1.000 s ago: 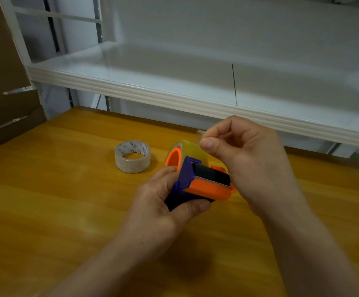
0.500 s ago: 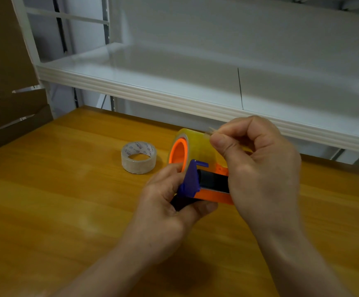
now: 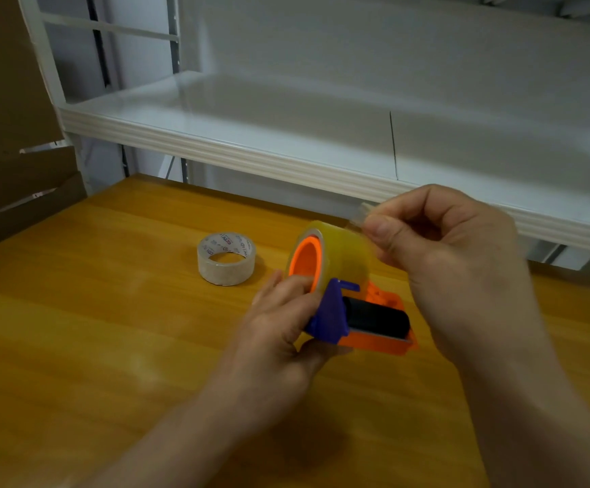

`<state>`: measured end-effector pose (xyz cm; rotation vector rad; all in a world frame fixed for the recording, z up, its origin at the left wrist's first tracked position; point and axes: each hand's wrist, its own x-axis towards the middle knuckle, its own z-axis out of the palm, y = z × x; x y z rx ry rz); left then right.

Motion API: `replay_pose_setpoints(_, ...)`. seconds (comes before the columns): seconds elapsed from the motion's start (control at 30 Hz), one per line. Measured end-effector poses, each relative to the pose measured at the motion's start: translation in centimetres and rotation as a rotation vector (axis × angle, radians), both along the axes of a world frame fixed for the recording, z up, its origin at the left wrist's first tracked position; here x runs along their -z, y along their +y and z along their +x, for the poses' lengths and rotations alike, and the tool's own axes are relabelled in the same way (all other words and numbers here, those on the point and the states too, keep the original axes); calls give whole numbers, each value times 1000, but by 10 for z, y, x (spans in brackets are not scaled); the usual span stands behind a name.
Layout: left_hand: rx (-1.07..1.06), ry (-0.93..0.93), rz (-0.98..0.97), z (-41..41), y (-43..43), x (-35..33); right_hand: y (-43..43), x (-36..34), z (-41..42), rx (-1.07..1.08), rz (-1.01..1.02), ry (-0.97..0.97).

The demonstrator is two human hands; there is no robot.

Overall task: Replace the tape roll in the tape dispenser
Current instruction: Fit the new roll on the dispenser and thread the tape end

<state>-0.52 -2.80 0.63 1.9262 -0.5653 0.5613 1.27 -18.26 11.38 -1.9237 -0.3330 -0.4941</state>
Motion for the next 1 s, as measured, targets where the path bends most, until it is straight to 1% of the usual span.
replay_pose_setpoints(0.17, -31, 20, -94, -2, 0, -6, 17, 9, -10, 16, 8, -45)
replay_pose_setpoints(0.23, -48, 26, -78, -2, -1, -7, 22, 14, -11, 33, 32, -81)
replay_pose_setpoints(0.4, -119, -9, 30, -1, 5, -4, 27, 21, -13, 56, 65, -179)
replay_pose_setpoints(0.5, -136, -1, 46, 0, 8, -2, 29, 22, -15, 27, 102, -253)
replay_pose_setpoints(0.6, -151, 10, 46, -1, 9, -2, 31, 23, -16, -16, 172, -280)
replay_pose_setpoints(0.67, -151, 11, 47, -1, 9, -1, 31, 23, -16, -20, 185, -310)
replay_pose_setpoints(0.9, -145, -31, 19, 1, 8, 0, 32, 23, -18, 44, 150, -452)
replay_pose_setpoints(1.0, -110, -2, -9, -1, 6, -2, 32, 20, -20, 67, 116, -488)
